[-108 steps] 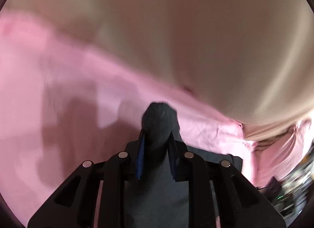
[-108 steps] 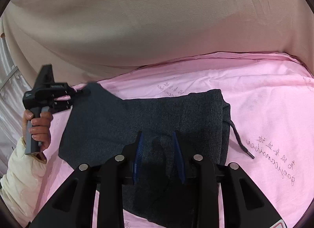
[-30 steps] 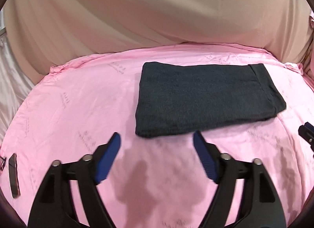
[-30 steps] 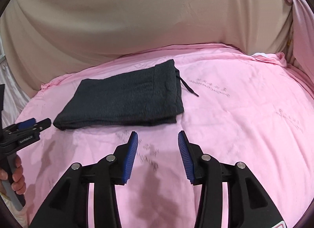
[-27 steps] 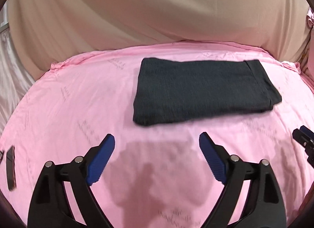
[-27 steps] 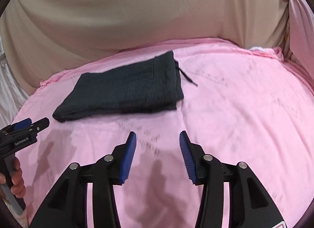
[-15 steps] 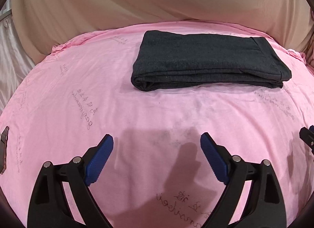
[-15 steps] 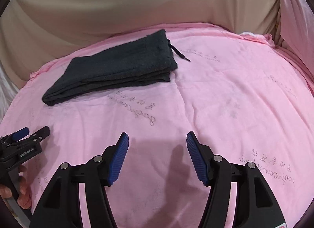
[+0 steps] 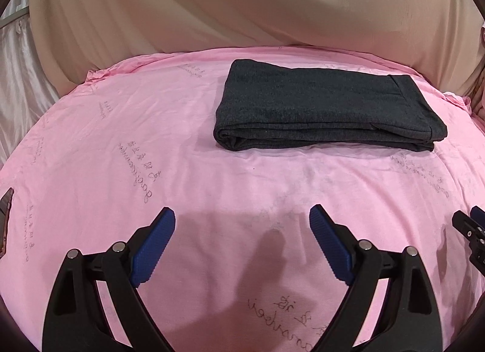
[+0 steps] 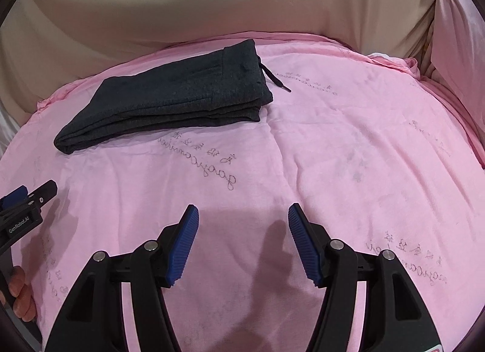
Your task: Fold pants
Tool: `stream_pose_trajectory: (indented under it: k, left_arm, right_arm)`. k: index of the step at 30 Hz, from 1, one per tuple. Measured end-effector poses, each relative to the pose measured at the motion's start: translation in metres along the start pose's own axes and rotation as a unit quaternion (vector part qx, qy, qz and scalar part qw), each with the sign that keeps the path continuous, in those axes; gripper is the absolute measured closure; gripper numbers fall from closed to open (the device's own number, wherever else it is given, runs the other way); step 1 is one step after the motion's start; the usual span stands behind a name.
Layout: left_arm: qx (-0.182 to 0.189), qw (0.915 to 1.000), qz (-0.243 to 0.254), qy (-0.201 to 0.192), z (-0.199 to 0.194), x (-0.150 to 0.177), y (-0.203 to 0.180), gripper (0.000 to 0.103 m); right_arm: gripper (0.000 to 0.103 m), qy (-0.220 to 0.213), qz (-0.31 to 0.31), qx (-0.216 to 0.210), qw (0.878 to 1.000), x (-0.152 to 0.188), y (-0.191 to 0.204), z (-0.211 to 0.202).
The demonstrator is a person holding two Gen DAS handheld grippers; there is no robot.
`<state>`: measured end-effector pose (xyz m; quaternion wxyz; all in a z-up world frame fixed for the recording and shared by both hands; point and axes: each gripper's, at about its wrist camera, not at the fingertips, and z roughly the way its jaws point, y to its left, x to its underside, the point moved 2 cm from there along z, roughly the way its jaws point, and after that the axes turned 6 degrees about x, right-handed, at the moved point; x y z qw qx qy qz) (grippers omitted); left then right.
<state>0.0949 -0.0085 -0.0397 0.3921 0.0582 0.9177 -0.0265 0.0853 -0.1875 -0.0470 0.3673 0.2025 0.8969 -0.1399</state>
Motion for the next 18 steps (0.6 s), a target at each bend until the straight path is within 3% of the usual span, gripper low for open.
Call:
stream_pose_trajectory:
  k: [7, 18]
  left_arm:
    - [0.026, 0.9994, -0.019, 0.008, 0.004, 0.0, 0.007, 0.013]
    - [0.008, 0.9999, -0.003, -0.01, -0.004, 0.0, 0.003, 0.013]
  right_arm:
    - [0.041, -0.001, -0.004, 0.005, 1.0, 0.0, 0.001, 0.0]
    - [0.04, -0.002, -0.006, 0.011, 1.0, 0.0, 0.003, -0.001]
